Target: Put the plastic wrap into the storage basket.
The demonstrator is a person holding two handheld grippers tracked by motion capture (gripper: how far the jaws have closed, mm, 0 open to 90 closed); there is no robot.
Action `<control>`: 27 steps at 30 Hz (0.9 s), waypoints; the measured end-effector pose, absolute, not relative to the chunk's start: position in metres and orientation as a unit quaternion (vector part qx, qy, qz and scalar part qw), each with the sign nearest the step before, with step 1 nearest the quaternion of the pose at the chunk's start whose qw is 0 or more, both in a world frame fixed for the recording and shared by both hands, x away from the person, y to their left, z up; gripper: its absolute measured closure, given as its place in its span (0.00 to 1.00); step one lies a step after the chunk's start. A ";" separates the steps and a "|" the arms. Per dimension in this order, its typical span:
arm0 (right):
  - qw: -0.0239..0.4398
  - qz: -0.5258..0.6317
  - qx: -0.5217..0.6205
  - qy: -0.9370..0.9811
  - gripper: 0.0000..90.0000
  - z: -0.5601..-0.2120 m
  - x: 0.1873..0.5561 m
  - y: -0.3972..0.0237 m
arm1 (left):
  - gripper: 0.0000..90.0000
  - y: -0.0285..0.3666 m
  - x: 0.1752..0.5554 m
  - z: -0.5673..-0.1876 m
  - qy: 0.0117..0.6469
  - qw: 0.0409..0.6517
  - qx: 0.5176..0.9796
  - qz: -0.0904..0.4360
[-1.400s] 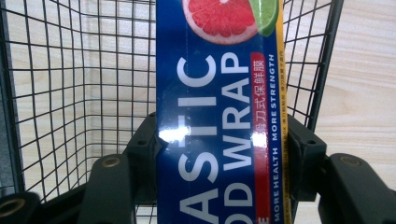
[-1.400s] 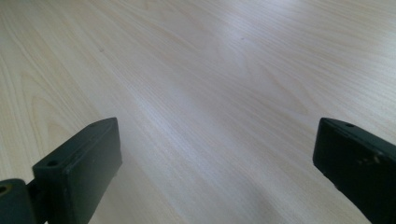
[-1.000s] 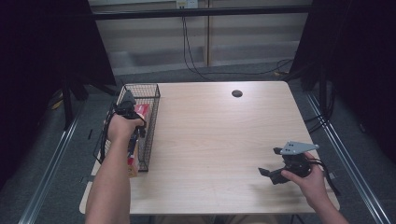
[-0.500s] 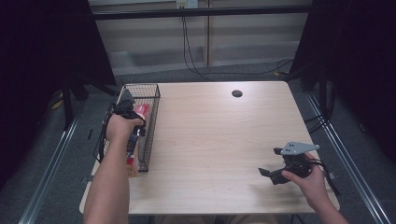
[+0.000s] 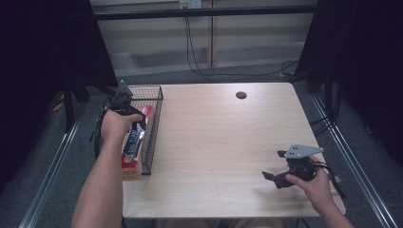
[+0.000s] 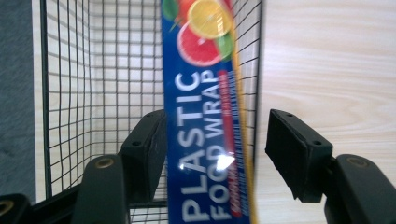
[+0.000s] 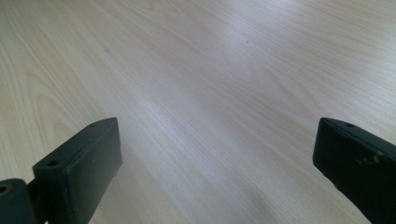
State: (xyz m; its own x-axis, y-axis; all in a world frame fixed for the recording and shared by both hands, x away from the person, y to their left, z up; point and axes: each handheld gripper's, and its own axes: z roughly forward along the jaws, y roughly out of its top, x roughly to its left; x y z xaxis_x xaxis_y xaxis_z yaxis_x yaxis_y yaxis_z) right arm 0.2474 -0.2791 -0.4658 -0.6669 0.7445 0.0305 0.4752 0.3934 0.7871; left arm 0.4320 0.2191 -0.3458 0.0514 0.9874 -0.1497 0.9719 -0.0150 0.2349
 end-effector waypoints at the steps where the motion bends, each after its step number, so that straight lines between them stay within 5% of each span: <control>1: 0.166 0.405 0.373 0.818 0.01 -0.466 0.248 -0.279 | 0.42 0.218 0.431 -0.341 0.682 0.143 0.716 0.029; 27: 0.162 0.404 0.367 0.822 0.01 -0.466 0.248 -0.278 | 0.19 0.162 0.409 -0.334 0.560 0.241 0.793 0.011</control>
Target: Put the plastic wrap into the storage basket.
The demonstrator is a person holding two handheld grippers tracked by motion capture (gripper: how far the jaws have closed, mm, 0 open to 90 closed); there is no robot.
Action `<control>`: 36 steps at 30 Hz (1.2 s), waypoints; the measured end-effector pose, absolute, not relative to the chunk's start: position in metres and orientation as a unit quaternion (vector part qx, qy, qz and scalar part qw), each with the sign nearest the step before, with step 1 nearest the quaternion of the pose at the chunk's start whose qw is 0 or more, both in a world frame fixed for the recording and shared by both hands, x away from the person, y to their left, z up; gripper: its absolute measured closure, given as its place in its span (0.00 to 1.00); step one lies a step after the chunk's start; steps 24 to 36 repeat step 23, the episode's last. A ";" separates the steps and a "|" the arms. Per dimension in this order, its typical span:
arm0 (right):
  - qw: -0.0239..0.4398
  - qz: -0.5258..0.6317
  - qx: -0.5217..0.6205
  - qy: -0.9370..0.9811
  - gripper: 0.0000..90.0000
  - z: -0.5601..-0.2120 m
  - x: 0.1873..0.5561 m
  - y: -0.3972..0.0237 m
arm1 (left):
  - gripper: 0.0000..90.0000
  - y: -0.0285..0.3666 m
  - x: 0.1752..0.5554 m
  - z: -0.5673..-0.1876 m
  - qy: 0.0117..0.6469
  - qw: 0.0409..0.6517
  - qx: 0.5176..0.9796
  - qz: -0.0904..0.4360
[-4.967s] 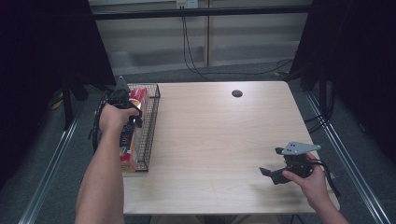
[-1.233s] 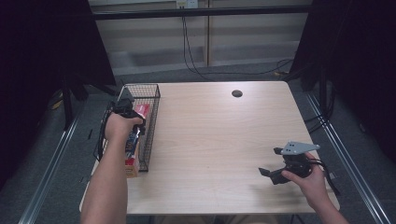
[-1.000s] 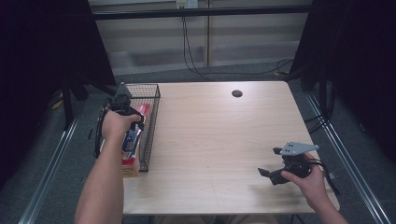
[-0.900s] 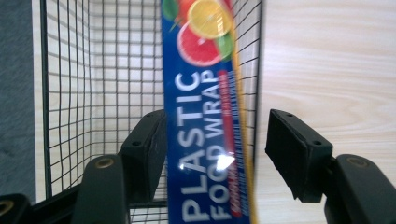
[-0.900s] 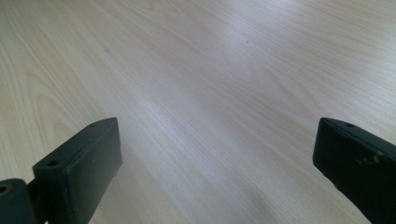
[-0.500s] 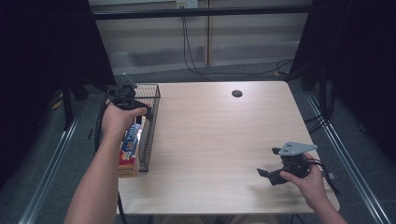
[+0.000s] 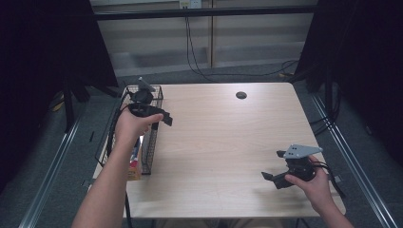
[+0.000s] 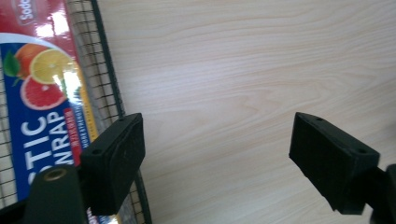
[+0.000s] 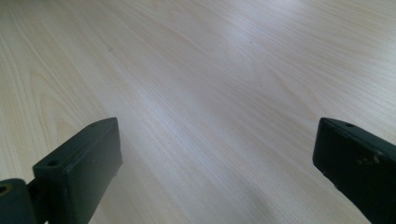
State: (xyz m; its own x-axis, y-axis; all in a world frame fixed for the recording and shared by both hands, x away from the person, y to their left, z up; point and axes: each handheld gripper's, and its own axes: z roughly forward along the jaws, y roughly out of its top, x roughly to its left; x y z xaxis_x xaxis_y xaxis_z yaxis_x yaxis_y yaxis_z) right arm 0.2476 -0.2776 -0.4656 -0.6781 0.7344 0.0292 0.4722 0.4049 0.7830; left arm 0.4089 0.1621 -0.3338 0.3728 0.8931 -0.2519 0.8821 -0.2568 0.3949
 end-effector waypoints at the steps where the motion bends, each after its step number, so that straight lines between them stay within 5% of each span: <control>1: 0.162 0.404 0.367 0.822 0.01 -0.466 0.248 -0.278 | 0.19 0.160 0.408 -0.334 0.561 0.246 0.791 0.010; 23: 0.160 0.403 0.364 0.825 0.01 -0.466 0.248 -0.277 | 0.14 0.119 0.376 -0.359 0.471 0.309 0.826 0.017; 36: 0.160 0.403 0.364 0.825 0.01 -0.466 0.248 -0.277 | 0.14 0.119 0.376 -0.359 0.471 0.309 0.826 0.017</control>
